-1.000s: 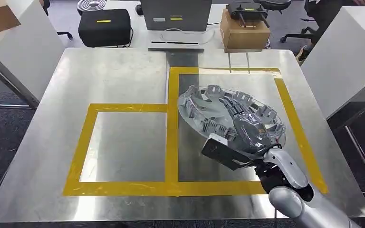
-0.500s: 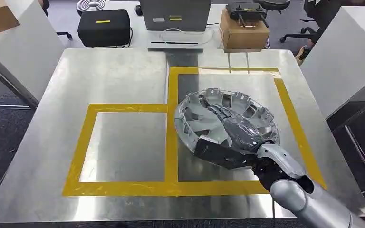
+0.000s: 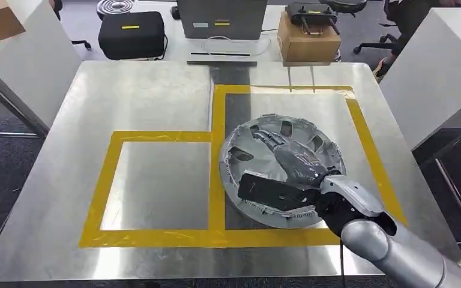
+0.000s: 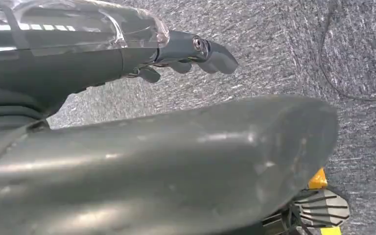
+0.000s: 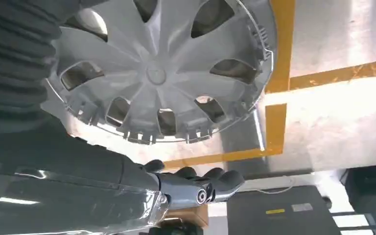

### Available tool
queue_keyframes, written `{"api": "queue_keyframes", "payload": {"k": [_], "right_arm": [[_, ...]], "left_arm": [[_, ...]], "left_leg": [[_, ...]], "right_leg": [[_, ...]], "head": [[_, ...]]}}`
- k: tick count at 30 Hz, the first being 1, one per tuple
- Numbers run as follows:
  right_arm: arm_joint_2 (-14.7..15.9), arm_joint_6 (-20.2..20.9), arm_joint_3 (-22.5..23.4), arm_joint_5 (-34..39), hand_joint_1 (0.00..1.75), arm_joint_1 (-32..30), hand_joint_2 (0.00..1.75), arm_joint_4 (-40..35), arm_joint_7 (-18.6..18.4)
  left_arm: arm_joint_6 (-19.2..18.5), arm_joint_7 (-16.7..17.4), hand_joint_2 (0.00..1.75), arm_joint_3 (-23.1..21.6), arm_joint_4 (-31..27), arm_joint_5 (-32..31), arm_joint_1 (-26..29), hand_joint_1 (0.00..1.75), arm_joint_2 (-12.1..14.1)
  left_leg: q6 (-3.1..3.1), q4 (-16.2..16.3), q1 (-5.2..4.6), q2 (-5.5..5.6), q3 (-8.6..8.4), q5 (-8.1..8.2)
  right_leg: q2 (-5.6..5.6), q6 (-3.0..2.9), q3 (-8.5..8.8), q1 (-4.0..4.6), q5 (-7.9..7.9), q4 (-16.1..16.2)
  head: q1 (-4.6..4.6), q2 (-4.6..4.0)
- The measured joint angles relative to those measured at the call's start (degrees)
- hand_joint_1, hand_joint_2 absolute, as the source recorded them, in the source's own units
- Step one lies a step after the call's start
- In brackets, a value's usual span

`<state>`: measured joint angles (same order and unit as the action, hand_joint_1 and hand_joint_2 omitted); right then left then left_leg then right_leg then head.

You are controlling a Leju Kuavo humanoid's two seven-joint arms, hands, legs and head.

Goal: Take the parts from the cabinet and place them on the table.

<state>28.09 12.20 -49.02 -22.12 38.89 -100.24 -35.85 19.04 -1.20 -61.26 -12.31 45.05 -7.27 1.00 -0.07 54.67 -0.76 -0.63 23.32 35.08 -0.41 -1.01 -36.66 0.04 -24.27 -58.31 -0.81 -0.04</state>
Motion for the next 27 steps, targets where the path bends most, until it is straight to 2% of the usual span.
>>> {"api": "queue_keyframes", "payload": {"k": [20,22,25,26,27], "right_arm": [[0.1,-0.3,-2.7,0.2,0.0,1.4,0.0,-1.2,-0.2],[0.1,-1.8,-2.9,-0.3,0.0,1.7,0.0,-1.6,0.0],[0.2,-7.2,-2.9,-4.2,0.0,1.8,0.0,-2.6,1.6],[0.2,-9.7,-2.7,-6.0,0.0,1.5,1.75,-2.9,2.5],[0.2,-12.3,-2.2,-7.5,0.0,0.9,1.75,-3.4,3.5]], "left_arm": [[0.0,0.0,0.0,0.0,0.0,0.0,0.0,0.0,0.2],[0.0,0.0,0.0,0.0,0.0,0.2,0.0,0.0,0.2],[0.0,0.0,0.0,0.0,0.0,0.2,0.0,0.0,0.2],[0.0,0.0,0.0,0.0,0.0,0.2,0.0,0.0,0.2],[0.0,0.1,0.0,0.0,0.0,0.2,0.0,0.0,0.2]], "left_leg": [[0.0,0.0,-0.01,0.22,-0.01,0.0],[0.0,0.0,-0.01,0.25,-0.01,0.0],[0.0,0.0,-0.02,0.32,-0.03,0.0],[0.0,0.0,-0.03,0.42,-0.05,0.0],[0.0,0.0,-0.03,0.51,-0.06,0.0]], "right_leg": [[0.01,0.0,0.03,0.0,0.0,0.0],[0.0,0.0,0.03,0.0,0.0,0.0],[0.0,0.0,0.03,0.01,0.0,0.0],[-0.01,0.0,0.04,0.04,0.0,0.0],[-0.05,0.0,0.05,0.05,0.0,0.0]], "head": [[0.0,0.0],[0.0,0.0],[0.02,0.0],[0.0,0.0],[0.0,0.0]]}}
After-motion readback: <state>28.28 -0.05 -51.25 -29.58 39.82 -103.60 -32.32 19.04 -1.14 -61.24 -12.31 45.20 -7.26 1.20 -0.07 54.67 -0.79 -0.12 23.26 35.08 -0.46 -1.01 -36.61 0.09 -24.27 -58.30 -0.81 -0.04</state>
